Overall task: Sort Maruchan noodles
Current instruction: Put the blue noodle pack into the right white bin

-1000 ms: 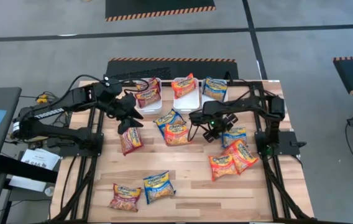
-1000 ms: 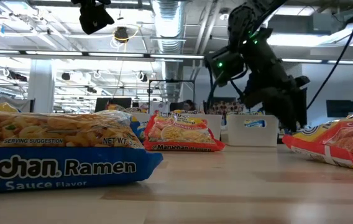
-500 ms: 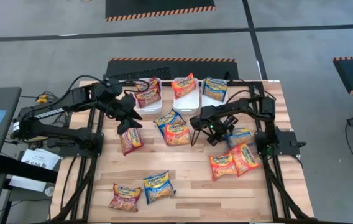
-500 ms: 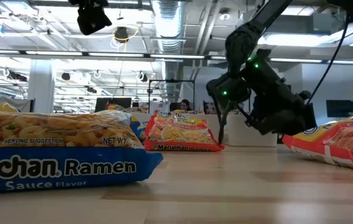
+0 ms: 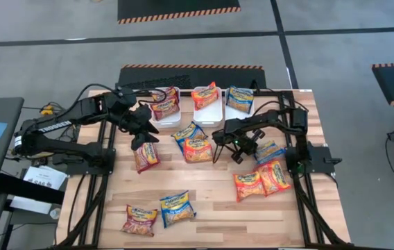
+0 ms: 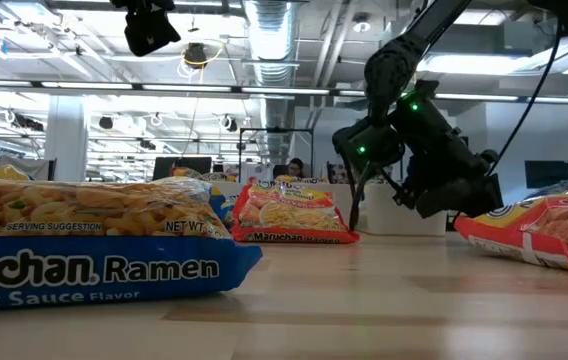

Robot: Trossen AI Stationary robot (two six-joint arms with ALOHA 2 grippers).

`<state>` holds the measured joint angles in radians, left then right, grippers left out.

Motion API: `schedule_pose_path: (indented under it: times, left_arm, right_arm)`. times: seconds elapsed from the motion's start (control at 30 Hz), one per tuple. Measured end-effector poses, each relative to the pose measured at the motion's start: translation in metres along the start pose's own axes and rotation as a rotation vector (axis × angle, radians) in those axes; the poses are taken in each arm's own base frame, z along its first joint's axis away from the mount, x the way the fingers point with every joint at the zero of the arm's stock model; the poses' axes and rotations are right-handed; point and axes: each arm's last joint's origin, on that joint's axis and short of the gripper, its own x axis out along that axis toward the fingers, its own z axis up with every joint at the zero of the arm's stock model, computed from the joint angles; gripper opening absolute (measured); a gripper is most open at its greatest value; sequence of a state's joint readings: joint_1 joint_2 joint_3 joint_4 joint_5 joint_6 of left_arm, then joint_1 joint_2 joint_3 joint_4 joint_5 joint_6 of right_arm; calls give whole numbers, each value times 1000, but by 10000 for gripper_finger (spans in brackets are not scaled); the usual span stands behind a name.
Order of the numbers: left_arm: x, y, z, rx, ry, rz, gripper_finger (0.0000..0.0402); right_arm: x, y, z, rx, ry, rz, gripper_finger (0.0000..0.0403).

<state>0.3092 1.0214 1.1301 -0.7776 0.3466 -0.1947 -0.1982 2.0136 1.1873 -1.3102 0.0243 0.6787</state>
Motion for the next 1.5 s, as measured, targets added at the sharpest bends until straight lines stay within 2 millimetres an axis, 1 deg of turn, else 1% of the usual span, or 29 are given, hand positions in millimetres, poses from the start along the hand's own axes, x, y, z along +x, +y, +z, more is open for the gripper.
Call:
schedule_pose_path:
  times: [0.13,0.2,0.3,0.57,0.87,1.03,1.13,1.27,1.4,1.5]
  left_arm:
    - [0,0,0,0,0,0,194]
    - [0,0,0,0,0,0,194]
    - [0,0,0,0,-2,8,194]
    - [0,1,0,0,-5,20,194]
    - [0,1,1,0,-9,19,194]
    - [0,0,1,0,-10,19,194]
    - [0,0,1,8,-12,20,194]
    - [0,1,1,22,-22,58,194]
    - [0,3,2,22,-35,120,194]
    - [0,4,2,24,-39,144,194]
  right_arm:
    - [-1,-1,-1,-14,6,0,9]
    - [-7,-4,-6,-24,-13,10,6]
    - [-21,-10,-15,10,-67,47,5]
    - [-61,-39,-46,182,-272,165,4]
    - [-93,-71,-81,379,-484,352,4]
    - [-111,-83,-95,461,-677,497,4]
    - [-124,-92,-98,506,-808,589,3]
    - [-141,-106,-95,551,-997,662,2]
    - [-156,-120,-84,569,-1153,720,2]
    - [-162,-134,-73,589,-1239,720,2]
